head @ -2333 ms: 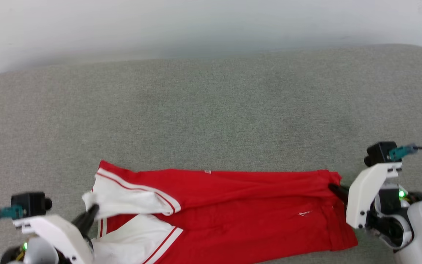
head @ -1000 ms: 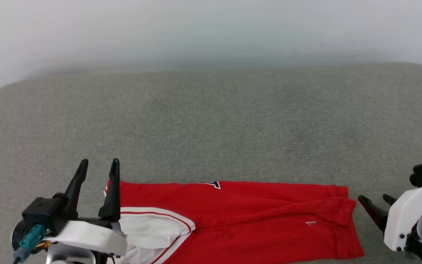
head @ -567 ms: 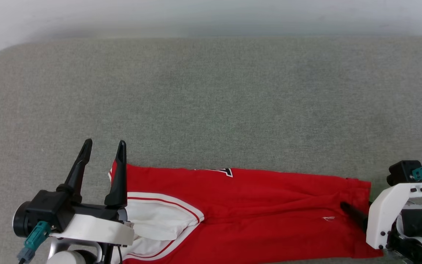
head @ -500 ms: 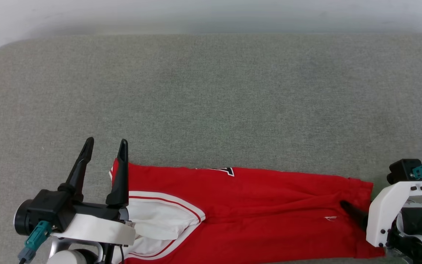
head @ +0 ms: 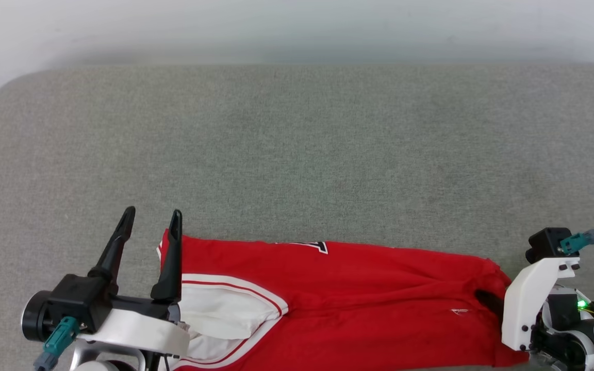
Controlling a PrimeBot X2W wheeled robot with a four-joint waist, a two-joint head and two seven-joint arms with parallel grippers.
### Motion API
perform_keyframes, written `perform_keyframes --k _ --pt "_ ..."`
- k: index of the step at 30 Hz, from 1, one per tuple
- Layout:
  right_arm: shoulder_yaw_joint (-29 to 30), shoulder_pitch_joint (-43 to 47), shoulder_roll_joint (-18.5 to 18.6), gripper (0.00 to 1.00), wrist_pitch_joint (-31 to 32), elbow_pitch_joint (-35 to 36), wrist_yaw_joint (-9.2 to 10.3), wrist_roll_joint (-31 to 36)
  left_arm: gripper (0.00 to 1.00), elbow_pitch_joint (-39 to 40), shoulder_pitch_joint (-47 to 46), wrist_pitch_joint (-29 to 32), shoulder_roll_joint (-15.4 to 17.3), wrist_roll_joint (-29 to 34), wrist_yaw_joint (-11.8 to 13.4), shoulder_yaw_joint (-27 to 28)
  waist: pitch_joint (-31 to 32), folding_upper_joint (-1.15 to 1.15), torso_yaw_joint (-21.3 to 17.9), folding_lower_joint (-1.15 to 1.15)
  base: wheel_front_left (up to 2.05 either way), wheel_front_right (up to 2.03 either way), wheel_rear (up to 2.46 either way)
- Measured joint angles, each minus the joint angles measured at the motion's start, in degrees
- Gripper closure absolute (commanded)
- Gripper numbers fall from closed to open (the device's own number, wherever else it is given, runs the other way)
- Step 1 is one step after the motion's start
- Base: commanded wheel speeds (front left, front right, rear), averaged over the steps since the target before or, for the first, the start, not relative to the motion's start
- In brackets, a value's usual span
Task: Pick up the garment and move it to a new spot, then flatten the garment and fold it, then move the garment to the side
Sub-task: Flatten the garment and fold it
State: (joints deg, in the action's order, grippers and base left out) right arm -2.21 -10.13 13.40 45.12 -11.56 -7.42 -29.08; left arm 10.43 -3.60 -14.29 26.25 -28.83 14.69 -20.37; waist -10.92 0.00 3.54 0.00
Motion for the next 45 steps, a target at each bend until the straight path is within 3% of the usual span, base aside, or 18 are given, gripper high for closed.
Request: perform_keyframes --k 8,17,20,24,29,35,39,45 --pt "2.2 0.3 2.3 1.0 0.0 -0.1 -0.09 -0.1 0.0 0.8 2.5 0.8 0.8 0.5 1.5 -0.2 3.9 0.0 -1.4 0.0 0.0 0.0 0.0" --pt "13.0 2.1 4.2 1.0 1.3 0.4 -0.08 1.5 0.0 2.4 3.4 1.4 1.1 0.5 2.4 -0.3 5.3 0.0 -3.1 0.0 0.0 0.0 0.0" --pt "16.6 2.5 2.0 1.0 3.7 1.2 -0.08 0.1 0.0 2.6 3.7 1.5 1.2 0.6 2.5 -0.4 5.6 0.0 -3.4 0.0 0.0 0.0 0.0" --pt "19.0 2.7 -4.0 1.0 10.3 2.4 -0.08 -7.7 0.0 2.6 4.3 1.5 1.2 0.5 2.7 -0.6 6.0 0.0 -3.7 0.0 0.0 0.0 0.0" --pt "19.8 3.8 -8.7 1.0 17.1 4.5 -0.08 -17.3 0.0 2.8 4.5 2.0 1.5 0.5 3.0 -0.9 6.4 0.0 -3.2 0.0 0.0 0.0 0.0" --pt "16.2 3.2 -10.2 1.0 21.8 3.2 -0.08 -35.0 0.0 2.8 4.1 2.6 1.4 1.0 2.5 -2.2 6.5 0.0 -1.5 0.0 0.0 0.0 0.0" --pt "8.4 2.1 -10.4 1.0 18.6 0.6 -0.08 -44.8 0.0 2.5 2.5 3.1 0.7 1.3 1.9 -3.6 6.3 0.0 0.1 0.0 0.0 0.0 0.0" --pt "-3.4 -0.8 -10.4 1.0 11.3 -1.7 -0.07 -52.8 0.0 1.9 0.7 3.1 -0.1 1.5 0.9 -4.8 5.5 0.0 2.4 0.0 0.0 0.0 0.0"
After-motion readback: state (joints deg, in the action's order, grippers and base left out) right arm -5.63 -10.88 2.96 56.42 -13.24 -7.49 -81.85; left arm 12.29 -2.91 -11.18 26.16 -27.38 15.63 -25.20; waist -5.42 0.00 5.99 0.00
